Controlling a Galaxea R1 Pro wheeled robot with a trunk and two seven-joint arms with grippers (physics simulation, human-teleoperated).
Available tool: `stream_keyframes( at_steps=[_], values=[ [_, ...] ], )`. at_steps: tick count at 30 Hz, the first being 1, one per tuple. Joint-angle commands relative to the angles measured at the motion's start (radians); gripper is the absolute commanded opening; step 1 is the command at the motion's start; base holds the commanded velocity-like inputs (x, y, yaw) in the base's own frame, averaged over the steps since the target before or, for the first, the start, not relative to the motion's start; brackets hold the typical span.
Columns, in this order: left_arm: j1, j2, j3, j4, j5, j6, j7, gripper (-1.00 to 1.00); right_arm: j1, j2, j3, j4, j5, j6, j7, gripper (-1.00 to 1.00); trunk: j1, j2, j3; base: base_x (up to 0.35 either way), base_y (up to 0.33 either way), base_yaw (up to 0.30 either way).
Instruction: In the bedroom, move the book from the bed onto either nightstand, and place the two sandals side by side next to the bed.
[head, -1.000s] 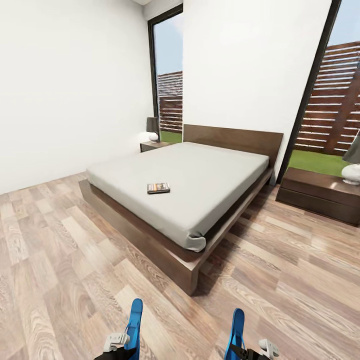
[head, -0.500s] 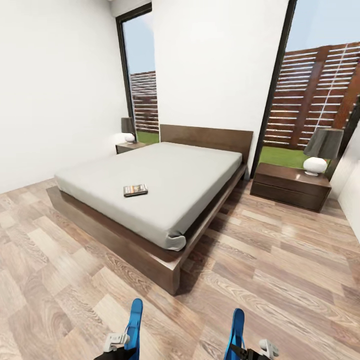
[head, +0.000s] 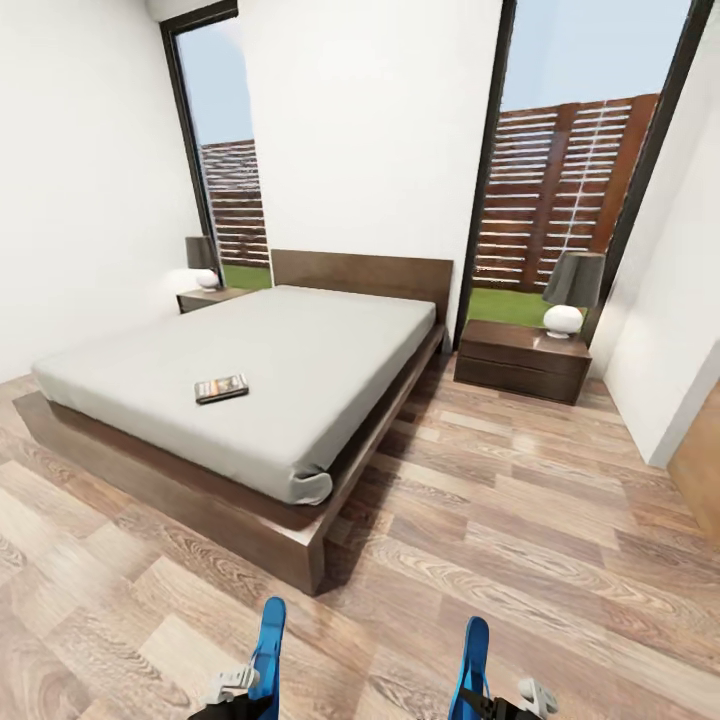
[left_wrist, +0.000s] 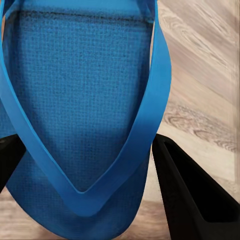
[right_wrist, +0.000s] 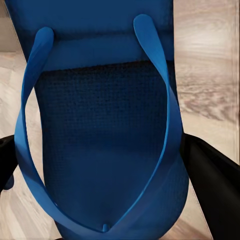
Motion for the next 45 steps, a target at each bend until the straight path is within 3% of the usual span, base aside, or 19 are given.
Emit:
stream_keyframes(
  at_steps=[1, 45],
  values=[
    [0.0, 0.0, 0.007, 0.001, -0.001, -0.002, -0.006, -1.0, -0.001, 0.0, -0.005, 0.0, -0.005, 0.011, 0.004, -1.0, 0.0, 0.0, -0.001, 0.0, 0.0, -0.3],
    [0.0, 0.0, 0.007, 0.001, -0.002, -0.002, -0.006, -1.0, -0.001, 0.001, -0.005, 0.0, -0.005, 0.011, 0.004, -1.0, 0.0, 0.0, -0.001, 0.0, 0.0, -0.3]
  ],
)
